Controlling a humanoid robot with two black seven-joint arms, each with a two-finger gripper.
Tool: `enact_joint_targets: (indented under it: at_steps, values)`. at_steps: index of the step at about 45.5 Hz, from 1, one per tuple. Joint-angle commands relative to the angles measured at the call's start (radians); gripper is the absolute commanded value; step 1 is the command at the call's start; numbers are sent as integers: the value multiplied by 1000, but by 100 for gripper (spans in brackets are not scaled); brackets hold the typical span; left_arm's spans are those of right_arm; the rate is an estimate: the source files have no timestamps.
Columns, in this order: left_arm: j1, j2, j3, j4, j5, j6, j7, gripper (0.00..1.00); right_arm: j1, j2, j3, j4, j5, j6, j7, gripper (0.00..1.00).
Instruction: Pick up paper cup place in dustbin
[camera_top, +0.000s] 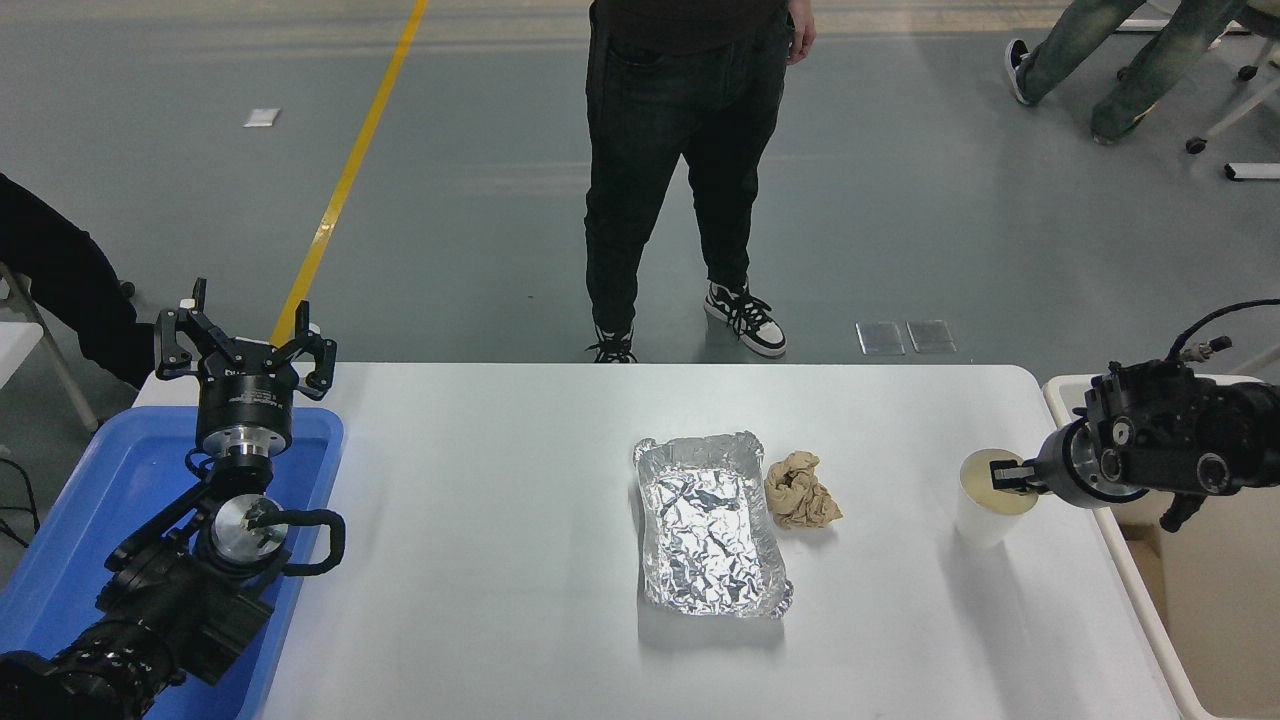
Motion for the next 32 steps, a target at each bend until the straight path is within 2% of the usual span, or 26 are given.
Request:
enact_joint_targets:
  at_steps: [1, 7, 13, 20, 32]
  values:
    - [0, 0, 0, -1, 1, 0, 0, 99, 318, -81, -147, 233, 35, 31, 0, 0]
    - [2, 0, 0, 0, 1, 0, 0, 99, 565, -129, -244, 374, 44, 134, 3, 0]
    - [2, 2, 0, 0, 1, 0, 0, 99, 834, -109, -327, 399, 180, 275, 18, 0]
    - [2, 3, 0, 0, 1, 0, 0, 99, 1007, -90, -330, 397, 224, 448, 29, 0]
    - [3, 5, 0, 0, 2, 0, 0, 99, 1058, -58, -339, 395, 225, 484, 23, 0]
